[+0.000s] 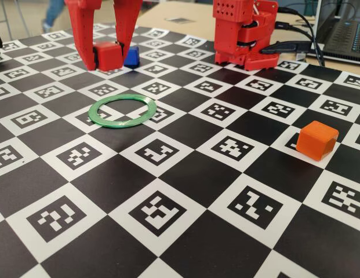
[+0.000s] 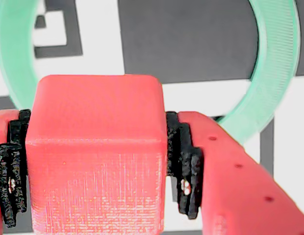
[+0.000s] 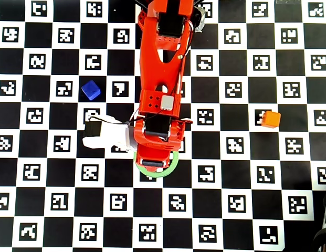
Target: Grab the red cube then put it in the green circle then put the blue cube on top and finally the orange cube on top
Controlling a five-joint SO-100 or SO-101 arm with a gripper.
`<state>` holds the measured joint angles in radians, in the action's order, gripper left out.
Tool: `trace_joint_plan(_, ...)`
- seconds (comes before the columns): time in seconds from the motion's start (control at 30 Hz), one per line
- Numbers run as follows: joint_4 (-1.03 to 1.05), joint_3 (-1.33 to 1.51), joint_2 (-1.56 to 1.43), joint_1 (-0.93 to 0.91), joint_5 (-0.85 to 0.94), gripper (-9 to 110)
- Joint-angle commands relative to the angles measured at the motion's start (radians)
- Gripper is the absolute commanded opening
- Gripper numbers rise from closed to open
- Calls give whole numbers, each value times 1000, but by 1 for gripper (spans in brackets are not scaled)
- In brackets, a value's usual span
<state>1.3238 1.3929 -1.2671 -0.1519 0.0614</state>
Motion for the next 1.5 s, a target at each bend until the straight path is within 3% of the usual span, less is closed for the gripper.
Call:
trace_joint_plan(0.0, -71, 25, -18, 12, -17, 4)
trace_joint_plan(0.37, -172, 114, 5, 46, -48, 4)
trace_joint_plan(1.47, -207, 176, -5, 64, -48, 4)
